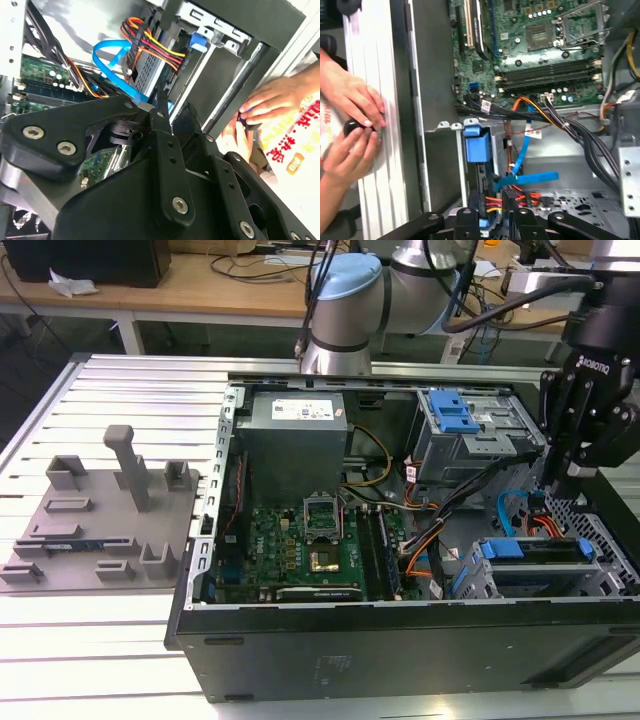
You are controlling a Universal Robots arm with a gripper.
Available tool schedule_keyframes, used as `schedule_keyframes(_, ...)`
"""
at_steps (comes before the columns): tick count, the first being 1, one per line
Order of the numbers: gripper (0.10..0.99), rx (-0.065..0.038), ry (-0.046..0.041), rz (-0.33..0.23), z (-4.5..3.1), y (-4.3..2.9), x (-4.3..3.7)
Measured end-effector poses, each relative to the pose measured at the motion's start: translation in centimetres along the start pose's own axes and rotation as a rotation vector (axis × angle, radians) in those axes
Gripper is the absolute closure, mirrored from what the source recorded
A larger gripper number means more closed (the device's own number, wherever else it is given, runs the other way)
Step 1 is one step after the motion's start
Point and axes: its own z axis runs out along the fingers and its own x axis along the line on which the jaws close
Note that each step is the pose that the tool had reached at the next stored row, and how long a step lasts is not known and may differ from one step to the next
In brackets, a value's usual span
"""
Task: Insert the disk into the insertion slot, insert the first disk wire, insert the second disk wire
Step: 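Insert the second disk wire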
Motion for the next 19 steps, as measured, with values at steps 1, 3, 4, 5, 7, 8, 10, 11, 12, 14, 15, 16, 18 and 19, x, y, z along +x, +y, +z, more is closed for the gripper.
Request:
schedule_keyframes(1, 0.765, 0.001, 0.0094, 0.000, 0.20, 0.13, -0.06)
schedule_keyframes(3, 0.765, 0.001, 0.0128, 0.000, 0.40, 0.38, -0.13)
schedule_keyframes(4, 0.765, 0.001, 0.0131, 0.000, 0.50, 0.60, -0.22)
schedule_keyframes(5, 0.765, 0.001, 0.0130, 0.000, 0.66, 0.75, -0.32)
schedule_keyframes(7, 0.765, 0.002, 0.0148, 0.000, 0.85, 0.75, -0.39)
schedule_keyframes(8, 0.765, 0.002, 0.0164, 0.000, 0.90, 0.76, -0.41)
schedule_keyframes(10, 0.765, 0.002, 0.0216, 0.000, 1.03, 0.76, -0.46)
schedule_keyframes(11, 0.765, 0.003, 0.0240, 0.000, 1.07, 0.76, -0.48)
schedule_keyframes(12, 0.765, 0.003, 0.0255, 0.000, 1.09, 0.82, -0.53)
schedule_keyframes(14, 0.765, 0.003, 0.0283, 0.000, 1.09, 0.99, -0.76)
schedule_keyframes(15, 0.765, 0.003, 0.0293, 0.000, 1.08, 1.05, -0.86)
schedule_keyframes(16, 0.765, 0.003, 0.0302, 0.000, 1.08, 1.06, -0.96)
schedule_keyframes(18, 0.765, 0.003, 0.0305, 0.000, 1.09, 1.07, -1.00)
schedule_keyframes(19, 0.765, 0.003, 0.0306, 0.000, 1.10, 1.08, -1.03)
